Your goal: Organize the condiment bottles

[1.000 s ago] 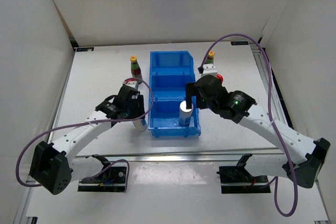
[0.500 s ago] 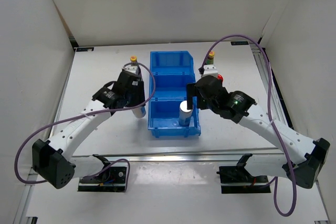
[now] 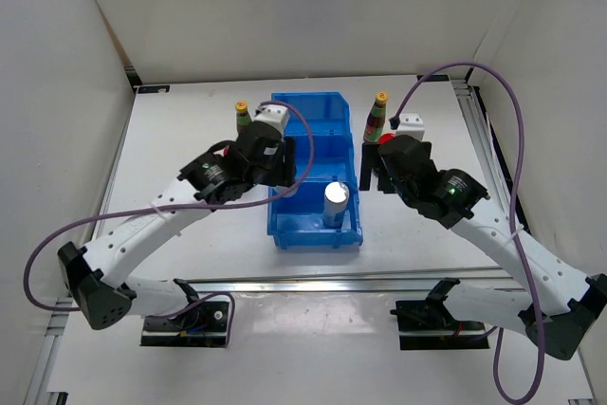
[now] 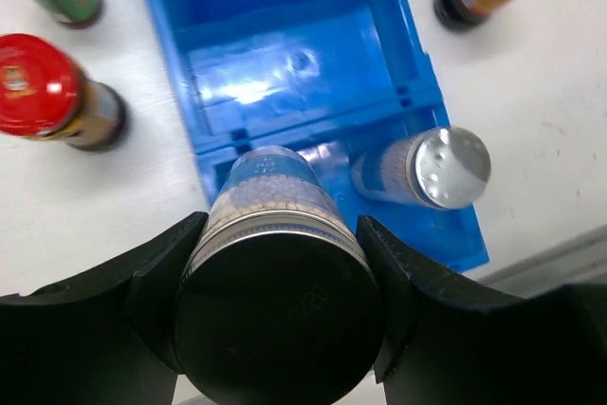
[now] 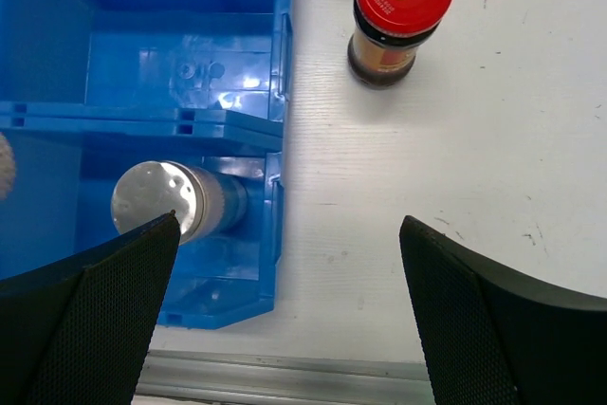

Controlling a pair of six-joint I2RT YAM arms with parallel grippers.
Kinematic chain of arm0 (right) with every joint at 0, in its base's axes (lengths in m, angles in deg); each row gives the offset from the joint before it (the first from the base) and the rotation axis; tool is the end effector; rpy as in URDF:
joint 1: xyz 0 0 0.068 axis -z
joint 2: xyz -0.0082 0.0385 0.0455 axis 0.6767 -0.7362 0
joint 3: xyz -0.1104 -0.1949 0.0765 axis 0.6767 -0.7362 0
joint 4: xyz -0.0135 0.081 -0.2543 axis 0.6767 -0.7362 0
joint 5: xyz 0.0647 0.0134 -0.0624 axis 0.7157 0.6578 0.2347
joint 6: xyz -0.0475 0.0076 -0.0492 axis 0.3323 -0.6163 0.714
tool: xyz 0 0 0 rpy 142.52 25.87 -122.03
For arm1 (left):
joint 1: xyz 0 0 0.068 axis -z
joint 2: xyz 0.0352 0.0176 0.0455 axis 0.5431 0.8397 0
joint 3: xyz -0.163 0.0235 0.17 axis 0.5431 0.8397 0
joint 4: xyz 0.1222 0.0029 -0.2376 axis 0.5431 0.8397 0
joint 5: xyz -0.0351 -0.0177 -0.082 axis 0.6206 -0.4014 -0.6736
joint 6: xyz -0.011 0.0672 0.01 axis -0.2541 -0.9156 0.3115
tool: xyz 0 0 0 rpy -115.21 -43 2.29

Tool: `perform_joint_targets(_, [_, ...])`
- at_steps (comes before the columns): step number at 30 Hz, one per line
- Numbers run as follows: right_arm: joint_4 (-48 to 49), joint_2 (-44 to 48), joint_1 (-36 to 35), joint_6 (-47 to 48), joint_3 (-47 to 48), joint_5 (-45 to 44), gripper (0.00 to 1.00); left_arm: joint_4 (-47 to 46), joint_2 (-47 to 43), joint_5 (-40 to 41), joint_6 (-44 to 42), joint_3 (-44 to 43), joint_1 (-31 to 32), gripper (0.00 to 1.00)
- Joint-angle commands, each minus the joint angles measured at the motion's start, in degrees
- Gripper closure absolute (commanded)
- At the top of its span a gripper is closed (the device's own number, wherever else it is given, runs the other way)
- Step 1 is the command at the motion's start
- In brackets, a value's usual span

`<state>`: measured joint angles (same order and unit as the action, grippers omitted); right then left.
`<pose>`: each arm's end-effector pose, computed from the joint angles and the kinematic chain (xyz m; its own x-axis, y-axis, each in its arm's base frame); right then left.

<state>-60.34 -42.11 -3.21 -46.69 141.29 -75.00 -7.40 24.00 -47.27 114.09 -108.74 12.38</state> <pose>0.1976 0.1606 0.3242 -0.5213 0.0283 -0.8529 -0.0776 0.9937 0.0804 0.2199 -0.1978 0.3266 -0.6286 0.0608 -0.7753 0.2711 0.9515 -0.1452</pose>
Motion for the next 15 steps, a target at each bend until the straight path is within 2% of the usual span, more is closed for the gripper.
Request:
perform_joint_targets(1, [-0.2, 0.9, 0.9, 0.9, -0.4, -1.6, 0.00, -4.3, 2.1, 2.2, -0.4, 1.0, 3.1, 0.89])
perform_joint_targets(10, [-1.3, 3.5, 2.0, 0.9, -0.9, -3.2, 0.00, -14.7, 5.4, -1.4, 0.6, 12.4, 3.6, 0.89])
perform_joint_targets(15, [-1.3, 3.5, 2.0, 0.3, -1.4, -4.4, 0.00, -16.5, 8.4, -3.1, 0.6, 13.7, 3.6, 0.86])
